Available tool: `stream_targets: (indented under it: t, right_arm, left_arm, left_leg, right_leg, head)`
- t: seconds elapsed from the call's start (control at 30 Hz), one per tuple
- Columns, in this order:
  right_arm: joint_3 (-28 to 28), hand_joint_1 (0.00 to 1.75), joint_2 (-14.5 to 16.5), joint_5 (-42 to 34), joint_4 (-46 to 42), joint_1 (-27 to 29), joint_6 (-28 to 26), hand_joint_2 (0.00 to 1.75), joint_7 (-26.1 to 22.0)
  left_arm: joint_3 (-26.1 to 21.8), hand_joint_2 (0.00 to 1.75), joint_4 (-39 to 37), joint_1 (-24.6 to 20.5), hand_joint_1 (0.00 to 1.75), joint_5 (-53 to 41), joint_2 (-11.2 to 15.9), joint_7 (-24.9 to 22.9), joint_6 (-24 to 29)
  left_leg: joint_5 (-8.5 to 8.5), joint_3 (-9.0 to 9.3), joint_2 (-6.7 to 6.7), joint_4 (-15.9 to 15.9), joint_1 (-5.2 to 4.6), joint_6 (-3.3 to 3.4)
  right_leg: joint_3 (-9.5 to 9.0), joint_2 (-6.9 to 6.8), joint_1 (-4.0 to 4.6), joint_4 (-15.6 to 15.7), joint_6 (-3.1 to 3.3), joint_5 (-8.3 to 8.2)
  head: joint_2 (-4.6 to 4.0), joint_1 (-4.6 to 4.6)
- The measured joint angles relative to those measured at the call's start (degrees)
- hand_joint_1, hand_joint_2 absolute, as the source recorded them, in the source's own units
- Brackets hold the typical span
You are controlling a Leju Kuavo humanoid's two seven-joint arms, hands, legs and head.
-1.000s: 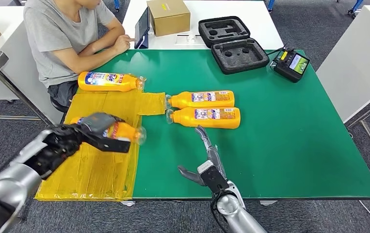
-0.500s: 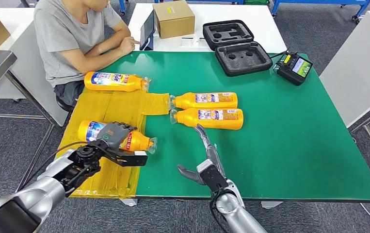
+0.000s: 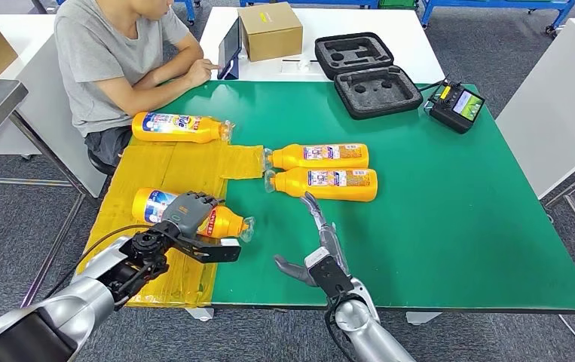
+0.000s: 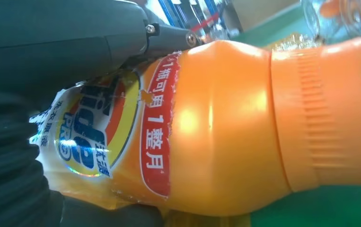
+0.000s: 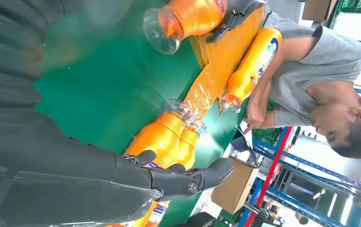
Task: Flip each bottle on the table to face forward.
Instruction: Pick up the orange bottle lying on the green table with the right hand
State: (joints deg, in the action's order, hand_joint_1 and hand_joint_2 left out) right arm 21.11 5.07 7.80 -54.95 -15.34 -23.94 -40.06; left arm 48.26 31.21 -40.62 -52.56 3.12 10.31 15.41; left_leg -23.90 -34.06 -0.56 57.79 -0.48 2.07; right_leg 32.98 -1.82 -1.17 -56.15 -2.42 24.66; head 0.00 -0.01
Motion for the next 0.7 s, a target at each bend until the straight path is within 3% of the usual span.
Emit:
stream_targets:
  t: [0.07,0.13,0.27,0.4,0.53,0.63,0.7]
  right_arm:
    - [0.01,0.00,0.00,-0.05,0.00,0.01,-0.20,1.75,0.00]
    - [0.03,0.00,0.00,-0.10,0.00,0.02,-0.35,1.75,0.00]
    - [0.08,0.00,0.07,-0.10,0.00,0.05,-0.58,1.75,0.01]
    - [0.12,0.00,0.17,-0.10,0.02,0.13,-0.74,1.75,0.00]
    - [0.13,0.00,0.17,-0.11,0.02,0.42,-1.01,1.75,0.01]
    - [0.12,0.00,0.17,-0.11,0.02,0.67,-1.45,1.75,0.00]
    - [0.11,0.00,0.17,-0.11,0.02,0.90,-1.75,1.75,0.00]
  left_arm:
    - [-0.01,0.00,0.00,0.28,0.00,-0.96,-0.39,-0.99,1.58]
    - [-0.07,0.00,0.01,0.34,0.00,-1.85,-0.71,-1.77,2.66]
    - [-0.26,1.75,0.42,1.04,0.00,-4.06,-1.69,-2.57,5.62]
    - [-0.40,1.75,2.06,2.63,0.00,-6.93,-3.16,-3.53,8.54]
    - [-0.73,0.00,3.88,3.79,0.00,-9.71,-3.97,-5.59,9.61]
    - [-1.49,0.00,4.79,3.89,0.00,-10.64,-4.27,-6.14,9.48]
    - [-2.17,0.87,5.30,3.88,0.00,-11.19,-4.34,-6.10,9.55]
  left_leg:
    - [0.01,0.01,-0.02,0.00,0.00,0.00]
    - [0.02,0.01,-0.04,0.00,0.00,-0.01]
    - [0.06,-0.03,-0.02,0.00,-0.01,-0.02]
    - [0.05,-0.20,0.10,0.02,-0.01,-0.02]
    - [0.05,-0.43,0.16,0.02,0.00,-0.03]
    - [0.05,-0.57,0.25,0.03,0.02,-0.03]
    - [0.05,-0.60,0.32,0.03,0.03,-0.03]
  right_leg:
    - [-0.01,-0.02,0.00,0.00,0.00,0.00]
    - [-0.03,-0.04,0.00,0.00,0.00,0.00]
    - [0.00,-0.04,-0.01,0.00,-0.01,-0.03]
    - [0.21,0.04,-0.01,0.01,0.06,-0.16]
    - [0.48,0.07,0.02,0.01,0.06,-0.17]
    - [0.64,0.14,0.06,0.00,0.06,-0.17]
    - [0.71,0.22,0.07,0.00,0.06,-0.17]
  head:
    - [0.00,0.00]
    - [0.00,0.00]
    - [0.00,0.00]
    - [0.00,0.01]
    - [0.00,0.01]
    - [0.00,0.01]
    - [0.00,0.00]
